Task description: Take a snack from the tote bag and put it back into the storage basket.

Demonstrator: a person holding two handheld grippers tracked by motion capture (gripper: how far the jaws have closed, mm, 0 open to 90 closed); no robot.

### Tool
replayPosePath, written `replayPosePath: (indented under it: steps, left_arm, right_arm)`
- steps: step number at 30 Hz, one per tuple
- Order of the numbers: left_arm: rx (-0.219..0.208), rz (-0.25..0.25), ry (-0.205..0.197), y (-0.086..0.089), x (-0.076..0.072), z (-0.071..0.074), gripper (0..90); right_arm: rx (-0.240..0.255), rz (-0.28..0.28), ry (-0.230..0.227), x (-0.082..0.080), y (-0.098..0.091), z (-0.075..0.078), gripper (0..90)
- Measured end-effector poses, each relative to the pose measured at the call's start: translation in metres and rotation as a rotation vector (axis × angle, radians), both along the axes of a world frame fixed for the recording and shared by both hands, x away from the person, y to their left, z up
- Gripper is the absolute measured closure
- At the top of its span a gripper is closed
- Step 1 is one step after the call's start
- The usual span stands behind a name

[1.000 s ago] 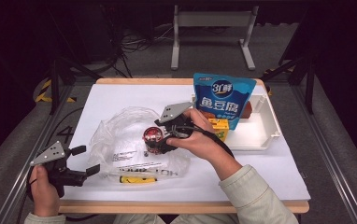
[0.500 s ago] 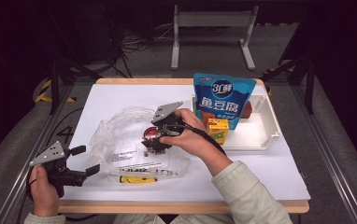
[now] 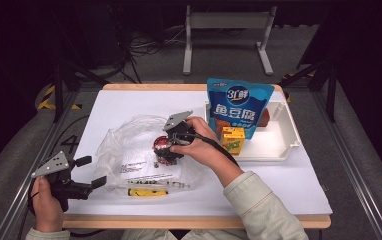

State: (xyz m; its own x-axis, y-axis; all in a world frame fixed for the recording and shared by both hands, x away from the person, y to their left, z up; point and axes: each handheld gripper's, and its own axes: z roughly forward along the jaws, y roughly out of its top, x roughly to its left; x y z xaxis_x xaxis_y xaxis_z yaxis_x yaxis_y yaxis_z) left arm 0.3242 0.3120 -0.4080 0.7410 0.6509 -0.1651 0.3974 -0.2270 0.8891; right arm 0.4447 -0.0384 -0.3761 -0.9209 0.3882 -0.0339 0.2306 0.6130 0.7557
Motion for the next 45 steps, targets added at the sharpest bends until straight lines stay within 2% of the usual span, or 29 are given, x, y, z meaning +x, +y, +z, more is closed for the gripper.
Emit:
replayPosePath:
  steps: [13, 28, 39, 45]
  left_arm:
    - [-0.001, 0.002, 0.001, 0.0, 0.0, 0.0, 2.2]
    - [-0.002, 0.001, 0.002, 0.0, 0.0, 0.0, 2.2]
    - [-0.004, 0.004, 0.006, 0.0, 0.0, 0.0, 2.2]
    - [-0.003, 0.001, 0.003, 0.001, 0.0, 0.0, 2.3]
  right_arm:
    - [-0.031, -0.025, 0.019, 0.009, 0.0, -0.019, 14.7]
    - [-0.073, -0.005, 0.044, 0.013, 0.005, -0.039, 14.7]
    - [-0.099, 0.004, 0.048, 0.013, 0.009, -0.047, 14.7]
    - [-0.122, 0.009, 0.04, 0.013, 0.013, -0.049, 21.3]
